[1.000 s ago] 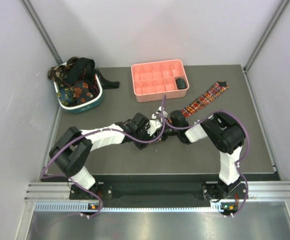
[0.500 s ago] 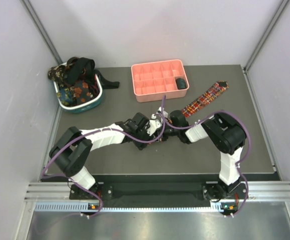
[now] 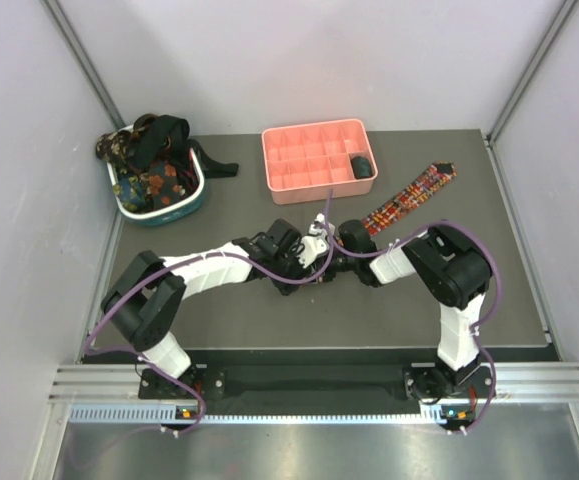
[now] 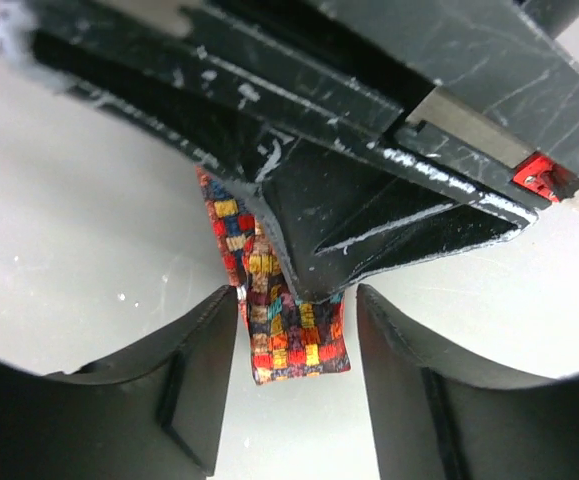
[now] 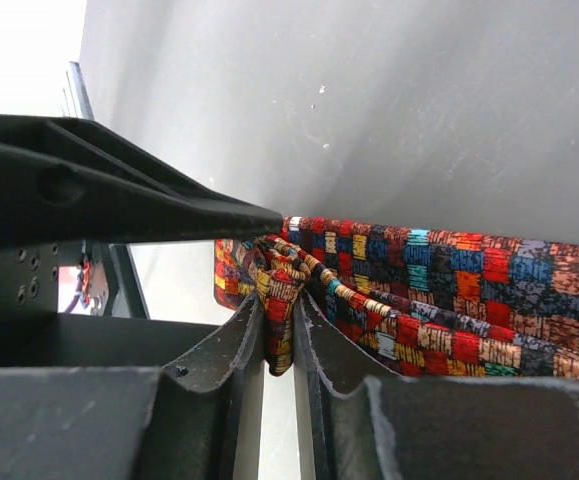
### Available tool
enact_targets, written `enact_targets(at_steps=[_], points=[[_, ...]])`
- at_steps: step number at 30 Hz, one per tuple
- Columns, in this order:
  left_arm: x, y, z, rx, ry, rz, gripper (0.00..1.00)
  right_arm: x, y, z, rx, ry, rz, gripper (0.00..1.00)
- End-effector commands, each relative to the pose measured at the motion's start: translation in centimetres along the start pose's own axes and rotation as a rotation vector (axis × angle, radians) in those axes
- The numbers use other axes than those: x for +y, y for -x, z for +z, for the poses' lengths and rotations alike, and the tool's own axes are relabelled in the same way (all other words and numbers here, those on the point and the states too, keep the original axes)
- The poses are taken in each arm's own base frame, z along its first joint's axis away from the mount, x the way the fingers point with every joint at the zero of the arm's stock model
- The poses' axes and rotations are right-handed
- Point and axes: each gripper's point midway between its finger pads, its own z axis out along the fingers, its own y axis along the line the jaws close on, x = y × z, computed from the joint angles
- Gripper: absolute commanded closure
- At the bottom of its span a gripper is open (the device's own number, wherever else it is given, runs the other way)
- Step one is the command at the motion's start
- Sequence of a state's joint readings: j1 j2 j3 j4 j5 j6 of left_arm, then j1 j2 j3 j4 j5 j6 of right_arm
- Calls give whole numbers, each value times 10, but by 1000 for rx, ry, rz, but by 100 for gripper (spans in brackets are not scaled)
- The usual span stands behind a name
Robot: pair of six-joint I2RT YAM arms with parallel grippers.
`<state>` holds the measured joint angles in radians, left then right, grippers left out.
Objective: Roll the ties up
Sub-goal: Roll the tie
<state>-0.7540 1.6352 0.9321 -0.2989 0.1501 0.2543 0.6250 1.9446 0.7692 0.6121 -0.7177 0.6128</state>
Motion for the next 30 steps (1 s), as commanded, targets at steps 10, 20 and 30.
enact_targets(at_steps=[10,20,30], points=[[-5,-2,5,8,-40,57,48,3,8,0,5,16,-46,85],[-6,-14,4,55,-40,47,42,3,11,0,3,16,-43,83],[2,-21,10,93,2,44,63,4,11,-2,1,20,-44,76]])
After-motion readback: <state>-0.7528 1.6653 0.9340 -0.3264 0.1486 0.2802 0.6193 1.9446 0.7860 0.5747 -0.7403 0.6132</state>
